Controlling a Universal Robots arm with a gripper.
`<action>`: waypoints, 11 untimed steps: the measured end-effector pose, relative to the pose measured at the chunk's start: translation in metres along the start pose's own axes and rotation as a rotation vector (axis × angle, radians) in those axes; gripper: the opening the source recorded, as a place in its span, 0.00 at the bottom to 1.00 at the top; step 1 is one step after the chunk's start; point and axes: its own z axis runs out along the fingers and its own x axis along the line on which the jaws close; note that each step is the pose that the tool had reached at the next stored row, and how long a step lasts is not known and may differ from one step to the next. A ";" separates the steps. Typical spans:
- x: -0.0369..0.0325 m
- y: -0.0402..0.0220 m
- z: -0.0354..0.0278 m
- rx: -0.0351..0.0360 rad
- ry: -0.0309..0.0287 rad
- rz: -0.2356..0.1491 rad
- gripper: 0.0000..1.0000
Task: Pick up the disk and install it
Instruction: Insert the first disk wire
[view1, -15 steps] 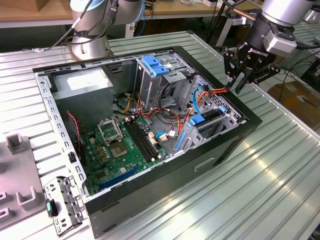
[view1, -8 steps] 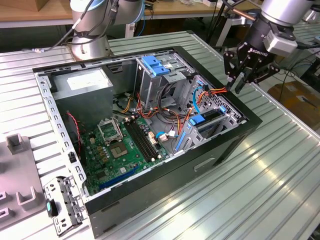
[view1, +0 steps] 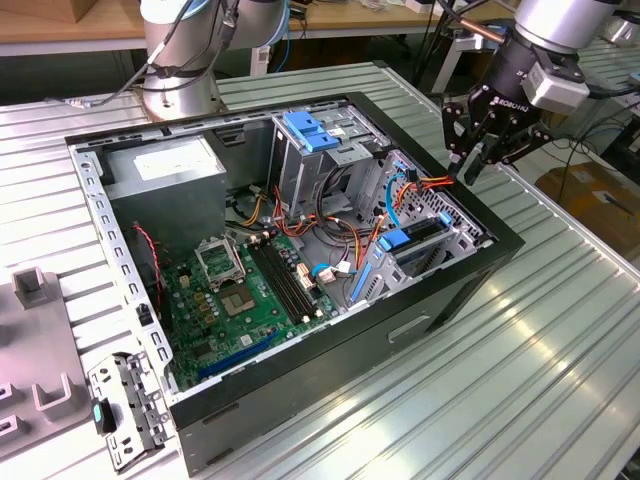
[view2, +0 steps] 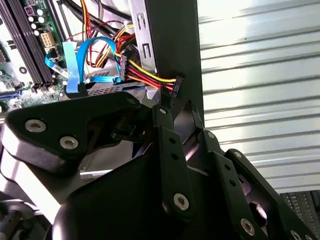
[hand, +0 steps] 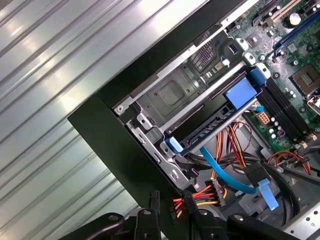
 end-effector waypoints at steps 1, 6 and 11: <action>-0.0004 -0.0007 0.0010 0.0000 0.0000 -0.006 0.32; -0.0017 -0.0065 0.0067 -0.0001 0.0001 -0.032 0.32; -0.0017 -0.0065 0.0066 0.0000 0.0004 -0.032 0.37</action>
